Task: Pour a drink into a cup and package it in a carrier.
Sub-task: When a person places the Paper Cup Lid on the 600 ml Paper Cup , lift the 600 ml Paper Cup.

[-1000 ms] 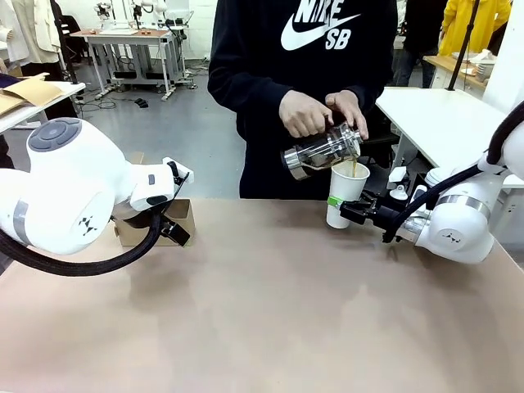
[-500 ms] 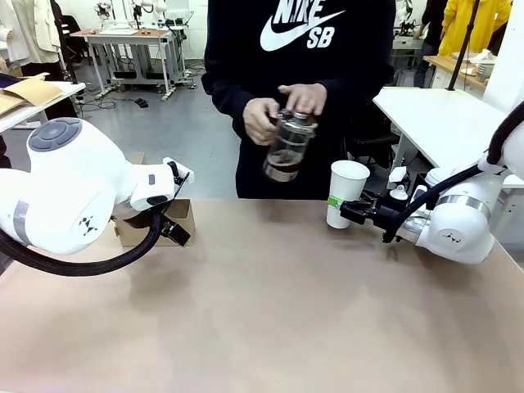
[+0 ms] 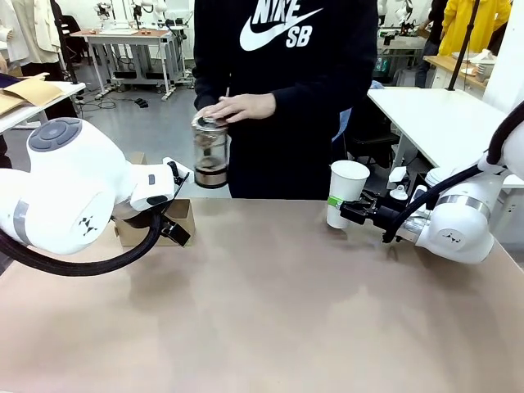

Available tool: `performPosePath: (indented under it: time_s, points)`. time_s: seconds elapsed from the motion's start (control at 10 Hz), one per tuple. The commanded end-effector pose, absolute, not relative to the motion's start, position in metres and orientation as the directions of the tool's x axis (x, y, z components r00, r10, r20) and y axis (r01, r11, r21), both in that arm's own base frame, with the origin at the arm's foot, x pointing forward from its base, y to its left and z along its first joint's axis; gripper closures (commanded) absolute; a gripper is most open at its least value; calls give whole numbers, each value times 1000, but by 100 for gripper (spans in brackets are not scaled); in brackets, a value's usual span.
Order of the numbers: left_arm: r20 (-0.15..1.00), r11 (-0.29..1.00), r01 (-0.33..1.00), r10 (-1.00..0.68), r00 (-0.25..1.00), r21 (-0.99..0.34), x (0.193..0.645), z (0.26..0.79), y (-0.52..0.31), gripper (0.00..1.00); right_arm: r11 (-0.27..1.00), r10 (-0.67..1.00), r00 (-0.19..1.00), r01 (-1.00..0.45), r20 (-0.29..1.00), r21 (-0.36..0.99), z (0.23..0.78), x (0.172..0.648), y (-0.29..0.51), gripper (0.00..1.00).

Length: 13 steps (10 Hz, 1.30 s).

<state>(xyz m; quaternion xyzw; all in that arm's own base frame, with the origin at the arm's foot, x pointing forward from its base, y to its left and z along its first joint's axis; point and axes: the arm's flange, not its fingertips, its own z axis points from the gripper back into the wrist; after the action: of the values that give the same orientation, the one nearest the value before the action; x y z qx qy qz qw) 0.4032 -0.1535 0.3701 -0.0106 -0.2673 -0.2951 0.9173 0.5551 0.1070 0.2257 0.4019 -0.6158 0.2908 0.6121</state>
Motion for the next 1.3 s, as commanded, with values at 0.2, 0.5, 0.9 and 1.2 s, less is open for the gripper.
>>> performPosePath:
  time_s: [0.2, 0.5, 0.9, 1.2]
  points:
    - [498, 827, 546, -533, 684, 136, 403, 370, -152, 0, 514, -141, 50, -850, 989, 116, 228, 559, 109, 20]
    - [498, 827, 546, -533, 684, 136, 403, 370, -152, 0, 514, -141, 50, -850, 989, 116, 228, 559, 109, 20]
    - [498, 827, 546, -533, 684, 136, 403, 370, -152, 0, 514, -141, 50, -850, 989, 116, 228, 559, 109, 20]
    - [498, 827, 546, -533, 684, 136, 403, 370, -152, 0, 514, -141, 50, -850, 989, 116, 228, 559, 109, 20]
